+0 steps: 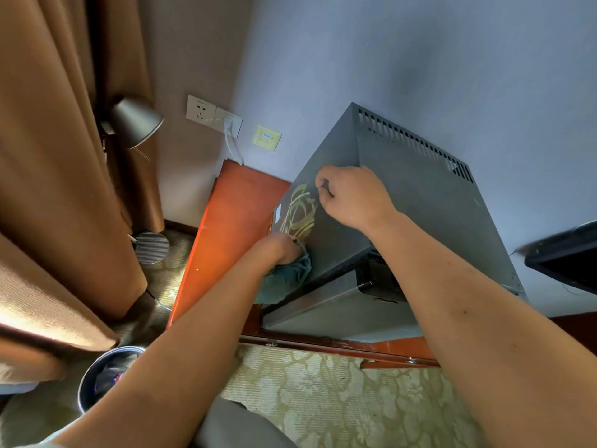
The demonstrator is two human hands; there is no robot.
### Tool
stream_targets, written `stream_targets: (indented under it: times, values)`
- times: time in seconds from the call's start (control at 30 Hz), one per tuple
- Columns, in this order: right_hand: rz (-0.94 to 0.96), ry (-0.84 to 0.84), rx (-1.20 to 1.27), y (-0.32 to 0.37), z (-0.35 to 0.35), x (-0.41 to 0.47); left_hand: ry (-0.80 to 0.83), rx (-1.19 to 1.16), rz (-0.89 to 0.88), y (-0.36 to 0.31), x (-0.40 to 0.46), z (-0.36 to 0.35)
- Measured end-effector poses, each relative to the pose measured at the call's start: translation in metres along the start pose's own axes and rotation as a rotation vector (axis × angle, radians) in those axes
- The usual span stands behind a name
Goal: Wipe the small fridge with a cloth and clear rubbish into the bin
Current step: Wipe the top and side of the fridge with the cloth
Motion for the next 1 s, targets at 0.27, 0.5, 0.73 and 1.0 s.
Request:
stream_targets:
  times: [0.27, 0.5, 0.73, 1.0]
  values:
    - [-0.023, 0.086, 0.088, 0.0, -0.006, 0.026, -0.194, -0.399, -0.203, -0.022, 0.009, 0.028]
    - [-0.033, 0.122, 0.056, -0.003, -0.01, 0.035, -0.183, -0.159, -0.158, -0.012, 0.019, 0.016]
    - [-0.094, 0.122, 0.115, 0.001, -0.003, 0.038, 0.08, 0.074, -0.235, -0.031, -0.003, 0.032]
    - [-0.286, 0.107, 0.624, -0.002, 0.005, 0.039, -0.196, -0.499, -0.399, -0.05, -0.008, 0.042]
Point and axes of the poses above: each hand's wrist, its own x-axis towards the middle knuckle, its own z-axis out of the back of the hand, y = z × x, the point moved 3 cm from there along x, towards the middle knuckle, and after that the axes turned 13 degrees about -z, right-handed, at the moved point
